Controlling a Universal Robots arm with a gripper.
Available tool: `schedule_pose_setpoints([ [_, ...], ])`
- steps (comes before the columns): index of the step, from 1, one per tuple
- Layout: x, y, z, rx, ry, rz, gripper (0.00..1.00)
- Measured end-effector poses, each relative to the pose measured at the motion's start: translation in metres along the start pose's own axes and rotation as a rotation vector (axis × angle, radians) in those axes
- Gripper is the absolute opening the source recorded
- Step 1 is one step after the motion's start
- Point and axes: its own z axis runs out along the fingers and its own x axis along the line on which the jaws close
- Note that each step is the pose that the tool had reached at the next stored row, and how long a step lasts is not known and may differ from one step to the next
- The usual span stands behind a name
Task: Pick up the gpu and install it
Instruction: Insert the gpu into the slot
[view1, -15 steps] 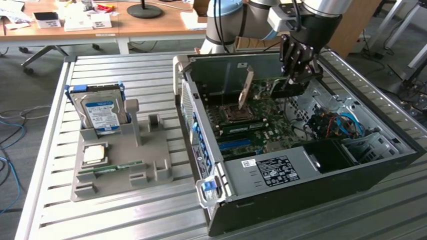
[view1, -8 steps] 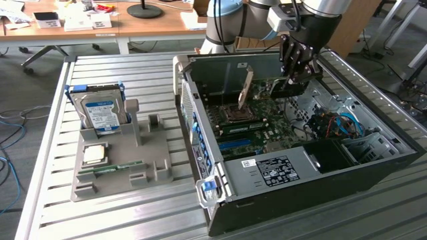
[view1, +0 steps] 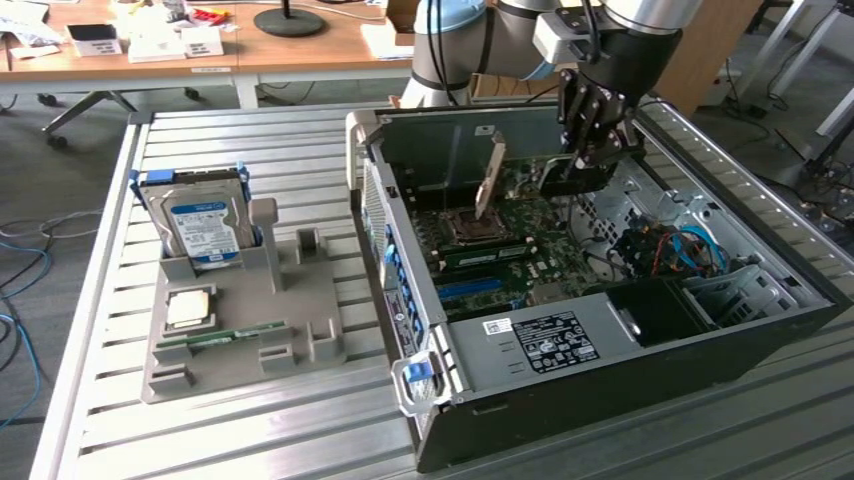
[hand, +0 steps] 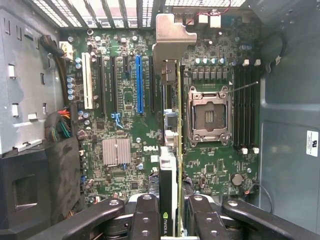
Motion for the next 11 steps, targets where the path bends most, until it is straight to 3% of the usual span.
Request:
schedule_pose_setpoints([
  [11, 0.0003, 0.0057, 0.0, 0.0, -0.0001, 0.0, 0.27],
])
